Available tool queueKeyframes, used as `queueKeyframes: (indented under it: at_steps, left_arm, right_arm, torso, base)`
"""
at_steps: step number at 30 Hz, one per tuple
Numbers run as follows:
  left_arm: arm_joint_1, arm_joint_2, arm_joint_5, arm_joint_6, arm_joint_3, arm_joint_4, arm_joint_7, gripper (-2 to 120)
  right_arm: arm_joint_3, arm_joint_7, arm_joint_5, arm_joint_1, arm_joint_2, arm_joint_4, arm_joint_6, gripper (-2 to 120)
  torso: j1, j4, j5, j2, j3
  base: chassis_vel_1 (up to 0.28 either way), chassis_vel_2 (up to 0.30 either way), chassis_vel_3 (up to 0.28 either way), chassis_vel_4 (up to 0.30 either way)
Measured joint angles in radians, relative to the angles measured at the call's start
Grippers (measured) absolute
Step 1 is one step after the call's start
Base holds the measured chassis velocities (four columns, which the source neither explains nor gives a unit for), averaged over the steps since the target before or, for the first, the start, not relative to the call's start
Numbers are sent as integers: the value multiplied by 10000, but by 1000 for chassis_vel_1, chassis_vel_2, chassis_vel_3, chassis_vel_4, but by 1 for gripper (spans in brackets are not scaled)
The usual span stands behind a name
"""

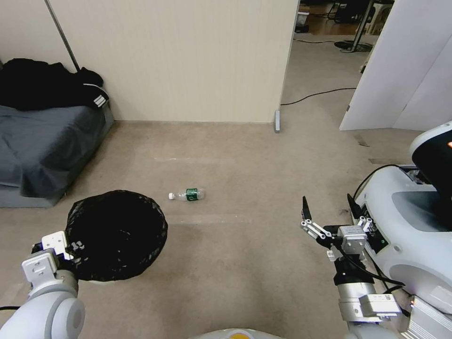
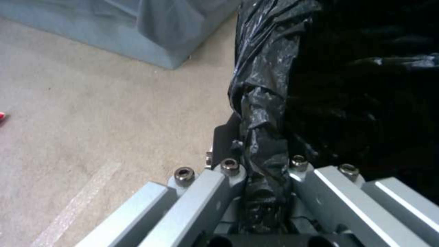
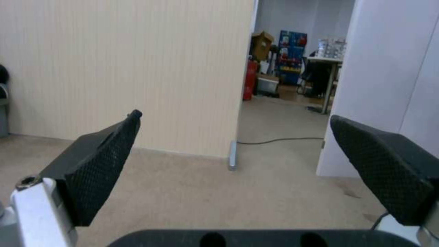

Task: Pick up the trash bin, then pick up the garbage from the floor and place it into the trash bin.

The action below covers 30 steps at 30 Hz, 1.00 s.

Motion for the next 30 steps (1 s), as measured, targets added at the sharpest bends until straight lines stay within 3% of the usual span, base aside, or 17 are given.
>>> queueKeyframes:
  at_steps: [6, 20, 30]
  left_arm:
    - [131, -8, 5, -12, 41, -355, -52, 1]
    - [701, -44, 661, -24, 500, -959, -149, 1]
    - [1051, -228, 2030, -86, 1057, -1160, -29, 1]
  right_arm:
    - [66, 73, -237, 34, 0, 113, -219, 100]
    - [-43, -123, 484, 191, -25, -13, 565, 100]
    - [-43, -342, 534, 186, -94, -163, 668, 100]
  torso:
    - [0, 1, 0, 1, 0]
    - [0, 1, 0, 0, -1]
    - [-1, 1, 0, 1, -1]
  base:
    - [0, 0, 0, 0]
    - [0, 0, 0, 0]
    - [0, 0, 0, 0]
